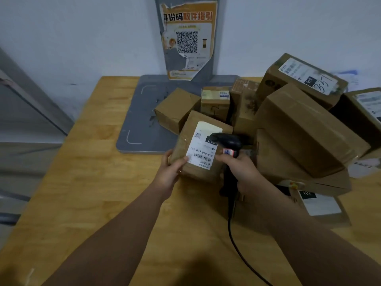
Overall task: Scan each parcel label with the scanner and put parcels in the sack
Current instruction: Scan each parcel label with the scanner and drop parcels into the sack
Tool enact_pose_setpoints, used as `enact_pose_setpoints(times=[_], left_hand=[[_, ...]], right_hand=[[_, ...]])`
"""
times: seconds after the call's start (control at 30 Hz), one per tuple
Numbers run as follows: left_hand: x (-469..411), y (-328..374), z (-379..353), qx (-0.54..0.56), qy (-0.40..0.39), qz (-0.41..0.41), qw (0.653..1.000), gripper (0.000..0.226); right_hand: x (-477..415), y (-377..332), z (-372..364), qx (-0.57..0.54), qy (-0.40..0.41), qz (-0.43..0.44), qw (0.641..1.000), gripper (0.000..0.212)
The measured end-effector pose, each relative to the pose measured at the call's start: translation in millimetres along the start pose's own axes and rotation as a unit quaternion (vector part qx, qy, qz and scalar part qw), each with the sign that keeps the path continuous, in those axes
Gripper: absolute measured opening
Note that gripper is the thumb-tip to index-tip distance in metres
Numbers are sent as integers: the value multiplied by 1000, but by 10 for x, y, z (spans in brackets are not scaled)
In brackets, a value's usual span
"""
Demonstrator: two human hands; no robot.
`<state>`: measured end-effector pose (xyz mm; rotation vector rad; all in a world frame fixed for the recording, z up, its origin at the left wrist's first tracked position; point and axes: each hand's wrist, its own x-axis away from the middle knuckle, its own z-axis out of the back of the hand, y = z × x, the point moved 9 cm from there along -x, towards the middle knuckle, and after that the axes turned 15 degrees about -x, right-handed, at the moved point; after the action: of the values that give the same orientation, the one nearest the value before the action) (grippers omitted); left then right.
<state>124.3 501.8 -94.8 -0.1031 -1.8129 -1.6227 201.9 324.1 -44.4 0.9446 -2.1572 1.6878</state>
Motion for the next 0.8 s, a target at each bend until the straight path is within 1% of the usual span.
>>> enact_pose_setpoints(times=[0.07,0.13,0.2,0.23,0.27,0.3,0.33,0.37,0.4,0.47,0.53,0.63,0.7,0.73,0.8], left_hand=[[62,139,93,42,43,-47,997,59],[140,304,236,50,103,-84,990,67],[237,458,417,53,154,-100,982,80],[294,529,519,52,174,-105,978,82],[359,593,632,54,192,-108,974,80],[420,654,751,60,203,-112,971,73],[489,712,858,71,206,-116,969,60],[561,761,931,79,197,-119,970,47],[640,789,971,82,180,-118,973,39],[795,801,958,55,145,-106,982,32],[954,778,838,5,121,-95,988,25],[1141,654,631,-23,104,-73,992,27],[1241,575,569,-24,110,-59,992,34],[1285,535,543,-25,109,-49,993,37],[1387,479,467,-31,97,-31,994,40]], right_hand=[[52,-5,-48,3,-25,7,1000,42],[150,-60,-106,32,-38,29,998,47],[264,-187,-137,63,-42,80,994,45],[329,-266,-138,62,-43,110,991,41],[408,-354,-135,53,-42,140,988,36],[468,-426,-119,36,-47,163,985,34],[533,-489,-94,21,-47,178,983,32],[585,-533,-59,8,-46,187,981,33],[643,-572,-27,-2,-45,190,981,35],[741,-603,2,-11,-59,188,980,49],[828,-588,-15,-34,-94,178,979,64],[944,-470,-86,-57,-157,144,975,63],[1000,-401,-68,-41,-168,140,975,67],[1021,-374,-41,-35,-170,139,975,64],[1073,-337,23,-31,-174,131,976,52]])
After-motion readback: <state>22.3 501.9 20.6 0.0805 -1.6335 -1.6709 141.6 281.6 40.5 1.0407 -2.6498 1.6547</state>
